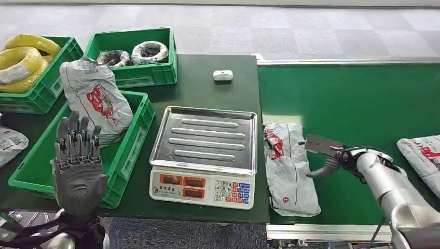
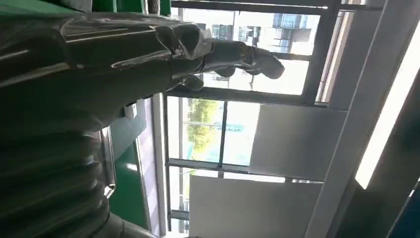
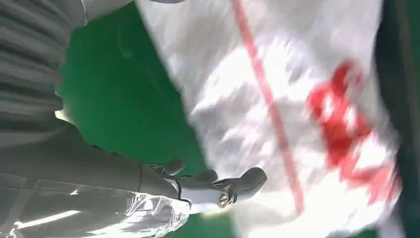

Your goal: Moved the parcel from conveyor to table for the left to box.

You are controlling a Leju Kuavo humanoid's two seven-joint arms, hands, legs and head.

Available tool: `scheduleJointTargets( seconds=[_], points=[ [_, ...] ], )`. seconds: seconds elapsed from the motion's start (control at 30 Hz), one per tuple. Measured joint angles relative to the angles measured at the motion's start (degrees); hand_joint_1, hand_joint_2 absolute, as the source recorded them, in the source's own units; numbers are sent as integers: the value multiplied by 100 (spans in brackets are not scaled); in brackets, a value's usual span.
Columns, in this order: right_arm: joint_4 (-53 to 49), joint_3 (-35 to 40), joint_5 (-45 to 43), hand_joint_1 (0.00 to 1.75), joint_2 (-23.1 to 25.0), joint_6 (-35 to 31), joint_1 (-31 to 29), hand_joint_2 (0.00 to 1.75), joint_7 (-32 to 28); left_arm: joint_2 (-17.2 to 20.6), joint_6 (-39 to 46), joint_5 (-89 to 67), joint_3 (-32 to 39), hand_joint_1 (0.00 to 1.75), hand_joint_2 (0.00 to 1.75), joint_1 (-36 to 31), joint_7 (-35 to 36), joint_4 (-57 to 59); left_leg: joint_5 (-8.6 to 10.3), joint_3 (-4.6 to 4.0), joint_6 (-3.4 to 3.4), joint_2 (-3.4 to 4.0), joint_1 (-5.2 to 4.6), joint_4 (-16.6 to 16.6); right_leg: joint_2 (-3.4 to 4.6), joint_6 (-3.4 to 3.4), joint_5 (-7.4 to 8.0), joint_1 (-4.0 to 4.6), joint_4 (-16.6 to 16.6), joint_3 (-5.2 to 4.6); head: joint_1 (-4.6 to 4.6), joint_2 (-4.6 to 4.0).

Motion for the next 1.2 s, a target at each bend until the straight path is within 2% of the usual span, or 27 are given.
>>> scheduleJointTargets(
  seconds=[0.23,0.4,0.47,0.57,0.6,0.63,0.67,0.77,0.8,0.87,1.07,1.2],
  points=[
    [-146,883,-684,0,282,264,256,175,7,-7,68,-9,-87,0,175,-151,0,20,0,2,0,7,-1,0,3,0,0,-1,0,2,0,0],
    [-146,920,-719,0,293,273,256,175,7,-7,74,-9,-90,0,175,-152,0,22,0,3,0,8,-1,0,4,0,0,-1,0,1,0,0],
    [-135,1551,-1289,0,525,279,225,175,129,-4,116,-13,-90,0,175,-181,0,74,-2,10,-2,25,1,0,21,-1,0,2,0,2,0,0],
    [-65,1742,-1624,0,654,271,179,175,319,-11,116,-15,-90,0,175,-197,0,74,-5,16,-7,41,5,-2,40,-1,1,7,0,3,0,0],
    [-32,1794,-1733,10,699,225,172,175,385,-15,116,-15,-90,0,175,-197,0,74,-7,20,-9,55,7,-3,49,-2,1,9,0,5,4,0],
    [11,1841,-1850,10,771,103,179,175,478,-24,120,-17,-90,0,175,-197,0,74,-12,25,-16,71,12,-4,65,-8,5,13,0,8,4,0],
    [76,1883,-1962,175,878,-61,204,175,563,-30,122,-17,-90,0,175,-197,0,74,-20,34,-24,98,17,-4,90,-10,7,20,0,10,7,0],
    [226,1938,-2214,175,1159,-482,327,175,678,-48,136,-22,-109,0,175,-200,0,74,-67,85,-48,199,35,-9,190,-35,7,33,0,36,7,0],
    [265,1958,-2279,175,1246,-601,372,175,682,-48,138,-22,-122,0,175,-206,0,74,-84,72,-61,237,43,-10,230,-41,8,38,0,50,7,0],
    [347,1958,-2382,175,1387,-793,433,175,710,-50,140,-22,-168,0,175,-226,0,74,-112,122,-63,300,57,-11,290,-60,-2,53,0,76,9,0],
    [496,1947,-2703,175,1683,-1019,501,175,719,-55,190,-70,-286,0,175,-240,0,81,-137,195,-79,397,103,-22,401,-102,-1,95,1,105,9,0],
    [520,1916,-2900,175,1794,-1089,518,175,719,-54,260,-76,-280,0,175,-197,0,53,-140,231,-72,413,113,-52,463,-113,0,96,1,104,4,0]
  ],
)
